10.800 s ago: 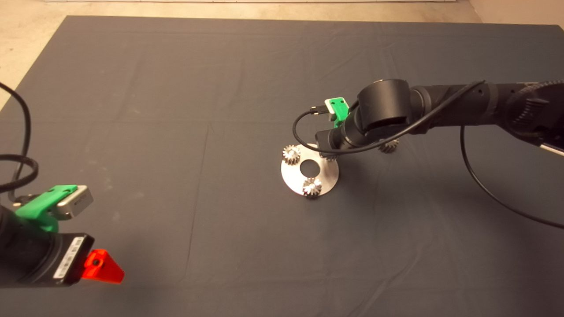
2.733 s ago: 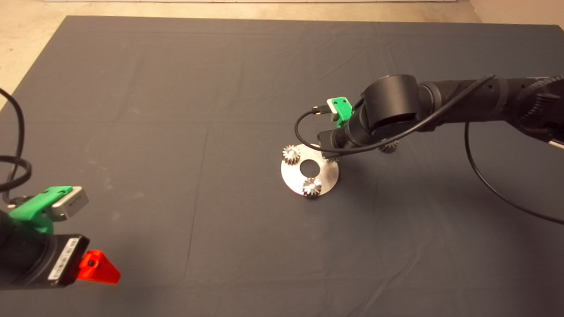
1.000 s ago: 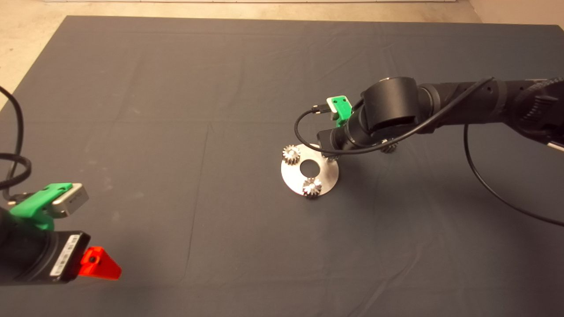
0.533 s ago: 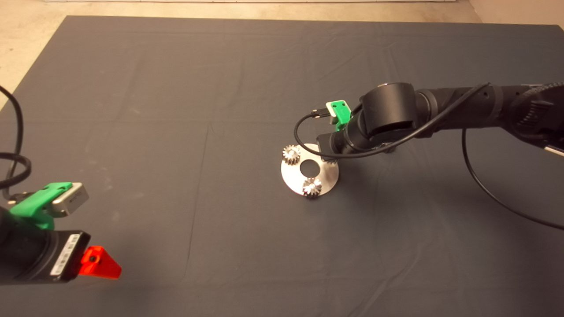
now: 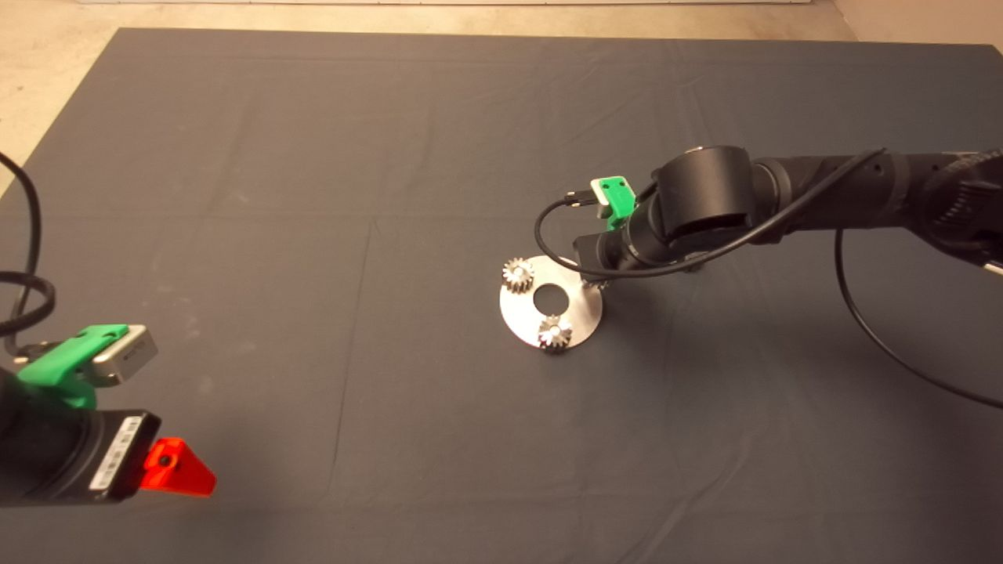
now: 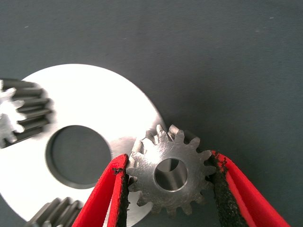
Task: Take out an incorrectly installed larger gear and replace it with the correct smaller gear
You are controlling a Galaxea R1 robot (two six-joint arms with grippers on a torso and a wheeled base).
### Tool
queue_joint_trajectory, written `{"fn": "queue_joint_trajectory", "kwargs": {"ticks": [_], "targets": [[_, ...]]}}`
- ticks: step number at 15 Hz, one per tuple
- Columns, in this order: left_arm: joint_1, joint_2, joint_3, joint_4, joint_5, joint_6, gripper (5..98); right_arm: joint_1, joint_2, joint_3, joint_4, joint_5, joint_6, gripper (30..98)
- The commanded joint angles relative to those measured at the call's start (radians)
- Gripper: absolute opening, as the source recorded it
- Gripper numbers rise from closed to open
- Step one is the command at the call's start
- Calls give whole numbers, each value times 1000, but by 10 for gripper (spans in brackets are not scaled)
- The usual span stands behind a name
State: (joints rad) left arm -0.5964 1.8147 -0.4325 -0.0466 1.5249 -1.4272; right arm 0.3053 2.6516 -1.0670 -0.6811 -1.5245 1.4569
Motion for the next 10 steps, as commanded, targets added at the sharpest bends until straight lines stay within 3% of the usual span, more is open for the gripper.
{"fn": "queue_joint_trajectory", "kwargs": {"ticks": [1, 10], "targets": [[0, -4, -3, 10, 133, 2, 982, 18, -18, 10, -28, -134, 0, 393], [0, -4, -4, 10, 133, 4, 982, 18, 9, 10, -29, -134, 2, 394]]}}
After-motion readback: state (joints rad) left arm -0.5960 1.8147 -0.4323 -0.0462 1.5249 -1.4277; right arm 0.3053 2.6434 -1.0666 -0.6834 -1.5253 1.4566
